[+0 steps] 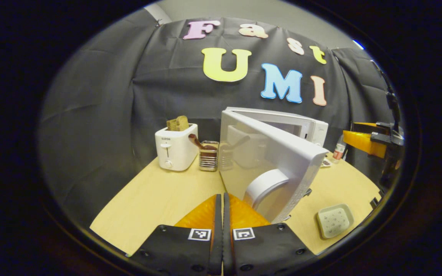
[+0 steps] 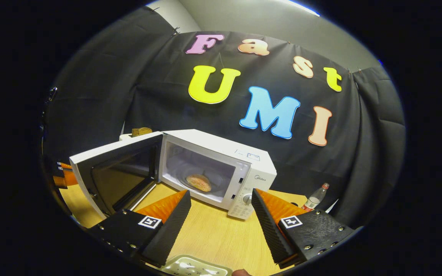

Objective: Open the microwave oven with the left hand, put the food in, and close the microwave oven.

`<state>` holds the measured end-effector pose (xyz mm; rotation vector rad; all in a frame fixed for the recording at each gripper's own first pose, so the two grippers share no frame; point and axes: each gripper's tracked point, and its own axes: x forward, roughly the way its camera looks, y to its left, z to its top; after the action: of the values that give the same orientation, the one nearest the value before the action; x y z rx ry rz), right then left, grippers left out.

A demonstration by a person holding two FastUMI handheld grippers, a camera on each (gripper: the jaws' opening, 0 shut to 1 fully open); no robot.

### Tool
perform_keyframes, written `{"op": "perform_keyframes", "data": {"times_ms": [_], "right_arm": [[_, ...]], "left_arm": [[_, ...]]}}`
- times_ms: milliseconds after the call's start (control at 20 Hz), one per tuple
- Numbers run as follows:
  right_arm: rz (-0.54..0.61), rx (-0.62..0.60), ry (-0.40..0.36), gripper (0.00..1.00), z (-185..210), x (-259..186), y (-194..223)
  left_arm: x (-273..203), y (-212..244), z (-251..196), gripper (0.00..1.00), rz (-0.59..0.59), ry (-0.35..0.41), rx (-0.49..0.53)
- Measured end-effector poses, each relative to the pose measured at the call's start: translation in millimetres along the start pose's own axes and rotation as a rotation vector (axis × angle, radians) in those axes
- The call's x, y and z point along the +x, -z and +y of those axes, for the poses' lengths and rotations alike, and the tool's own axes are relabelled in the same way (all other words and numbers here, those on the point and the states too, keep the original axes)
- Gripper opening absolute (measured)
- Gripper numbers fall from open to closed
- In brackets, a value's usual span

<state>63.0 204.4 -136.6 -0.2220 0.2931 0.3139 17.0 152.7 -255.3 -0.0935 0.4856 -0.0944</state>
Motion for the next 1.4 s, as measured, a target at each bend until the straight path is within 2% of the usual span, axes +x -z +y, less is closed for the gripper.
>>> {"op": "perform_keyframes", "data": {"times_ms": [250, 650, 1400], "right_arm": [[-0.007, 0.007, -0.002, 0.97, -8.2, -8.9, 0.1], [0.017, 0.066, 0.058, 0.97, -51.4, -13.4, 13.8], [0.018, 0.118, 0.119, 0.97, -116.3, -28.9, 30.1]], "left_arm": [[16.0, -10.9, -37.8, 0.08, -0.008, 0.067, 0.031], [47.5, -38.3, -97.5, 0.07, -0.029, 0.162, 0.08], [123.8, -74.5, -203.6, 0.07, -0.052, 0.281, 0.132]]}}
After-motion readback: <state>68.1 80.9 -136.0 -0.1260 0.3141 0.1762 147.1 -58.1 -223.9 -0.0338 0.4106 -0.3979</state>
